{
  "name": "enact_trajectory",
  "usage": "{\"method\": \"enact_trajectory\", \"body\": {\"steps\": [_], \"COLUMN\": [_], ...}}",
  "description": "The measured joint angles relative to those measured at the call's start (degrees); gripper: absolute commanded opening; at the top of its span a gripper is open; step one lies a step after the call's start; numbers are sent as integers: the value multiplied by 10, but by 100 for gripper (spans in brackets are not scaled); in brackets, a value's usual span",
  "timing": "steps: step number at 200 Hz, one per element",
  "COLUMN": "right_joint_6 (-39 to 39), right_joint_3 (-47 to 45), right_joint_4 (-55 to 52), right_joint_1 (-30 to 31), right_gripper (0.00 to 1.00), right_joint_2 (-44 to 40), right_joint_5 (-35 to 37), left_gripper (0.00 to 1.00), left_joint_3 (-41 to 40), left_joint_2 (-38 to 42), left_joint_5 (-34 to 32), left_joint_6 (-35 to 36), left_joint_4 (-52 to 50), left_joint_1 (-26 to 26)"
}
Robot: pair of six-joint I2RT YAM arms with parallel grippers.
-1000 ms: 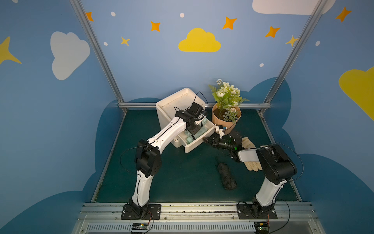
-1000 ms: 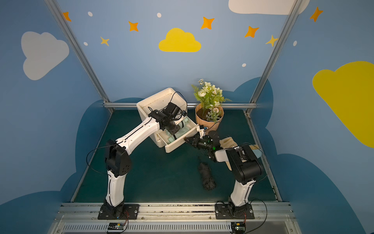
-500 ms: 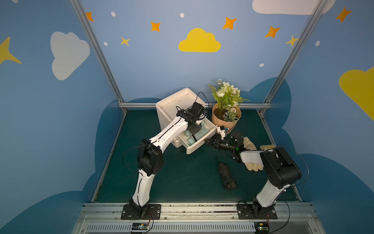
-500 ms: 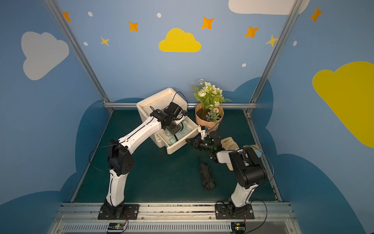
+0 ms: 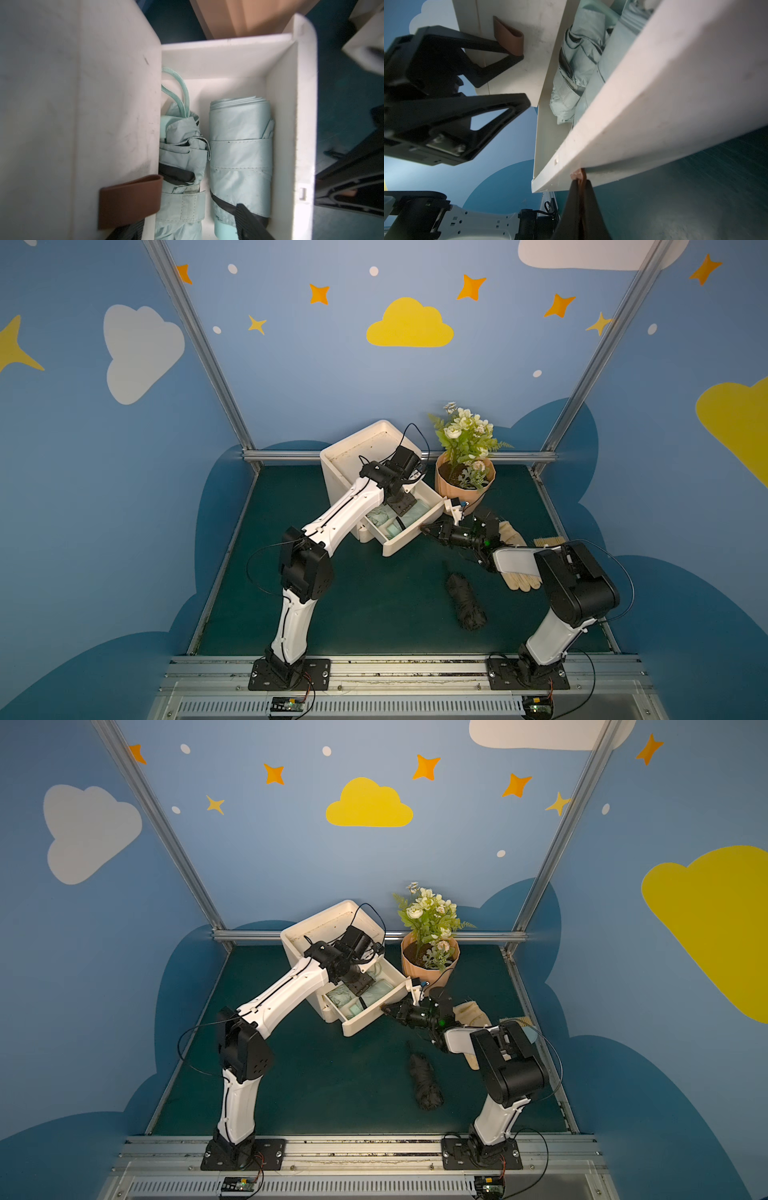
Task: Place the umbrella in the drawer by color
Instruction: Place the umbrella in the drawer, then close the drawer in the storage box.
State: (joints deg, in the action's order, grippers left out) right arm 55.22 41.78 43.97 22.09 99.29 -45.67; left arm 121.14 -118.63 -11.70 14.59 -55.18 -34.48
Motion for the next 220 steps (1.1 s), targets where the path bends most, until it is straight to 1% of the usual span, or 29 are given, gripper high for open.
{"method": "enact_trajectory", "body": {"steps": [18,43,67,85,92,102,123,138,153,177,199,220], "right_joint_6": [-5,-14,-17,-17,-17,-17,-17,-17,-17,-19,-26,-33], "right_joint_3": [12,32,58,85,95,106,120,127,135,144,149,155], "right_joint_4": [-22,-44,-52,-53,-56,-59,-65,-68,-72,-81,-88,-98], "right_joint_1": [1,3,4,7,11,15,21,22,23,25,27,28], "right_gripper": [8,9,9,9,9,9,9,9,9,9,9,9], "right_joint_2": [1,9,26,44,50,56,67,73,77,82,82,83], "right_joint_5": [-3,-9,-11,-11,-11,-11,-12,-15,-16,-15,-15,-13], "left_gripper": [75,76,86,94,95,98,98,98,98,97,93,88], "left_joint_3": [24,73,123,161,176,197,239,253,254,279,307,310], "left_joint_2": [19,52,75,75,71,60,26,-2,-33,-91,-140,-160], "left_joint_5": [30,91,117,127,134,144,177,199,238,304,363,389], "left_joint_6": [-15,-39,-56,-67,-70,-74,-87,-95,-107,-129,-145,-151], "left_joint_4": [-5,-5,-2,-2,-4,-5,-5,-3,3,9,14,23], "left_joint_1": [12,46,100,144,162,188,242,271,296,316,321,323]}}
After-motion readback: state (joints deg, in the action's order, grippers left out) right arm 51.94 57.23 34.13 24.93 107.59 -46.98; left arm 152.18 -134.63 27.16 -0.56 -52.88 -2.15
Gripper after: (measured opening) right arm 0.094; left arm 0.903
